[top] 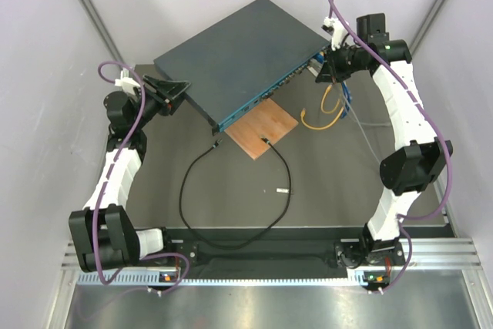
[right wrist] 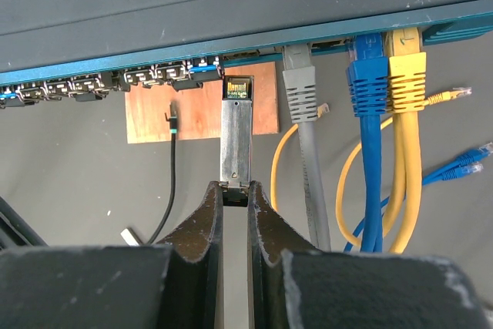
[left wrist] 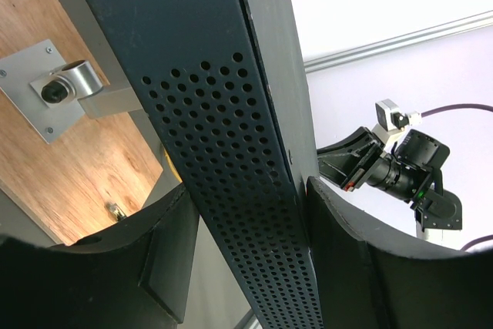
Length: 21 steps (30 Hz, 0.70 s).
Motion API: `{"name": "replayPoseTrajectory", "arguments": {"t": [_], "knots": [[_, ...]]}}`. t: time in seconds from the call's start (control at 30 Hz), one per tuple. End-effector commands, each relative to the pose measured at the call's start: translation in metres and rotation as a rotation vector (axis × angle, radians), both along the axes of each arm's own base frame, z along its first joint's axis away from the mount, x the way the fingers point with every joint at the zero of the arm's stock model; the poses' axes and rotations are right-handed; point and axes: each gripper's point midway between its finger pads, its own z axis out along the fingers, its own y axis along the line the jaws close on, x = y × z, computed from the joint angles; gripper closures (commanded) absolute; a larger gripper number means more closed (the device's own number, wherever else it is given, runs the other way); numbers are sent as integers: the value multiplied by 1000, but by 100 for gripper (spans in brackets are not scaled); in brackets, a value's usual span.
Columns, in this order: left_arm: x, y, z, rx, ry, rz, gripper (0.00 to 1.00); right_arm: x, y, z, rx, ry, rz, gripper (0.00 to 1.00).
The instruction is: Insert the plug into the switch port
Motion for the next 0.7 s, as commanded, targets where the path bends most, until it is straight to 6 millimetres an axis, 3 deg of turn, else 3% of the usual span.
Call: {"name": "replayPoseTrajectory", "arguments": {"t": [0.0, 0.67], "knots": [[1, -3, 22, 59, -111, -1, 98, 8, 1, 11, 37, -39, 6, 100], [1, -1, 23, 61, -114, 6, 100, 2, 11, -4, 4, -24, 22, 100]]}}
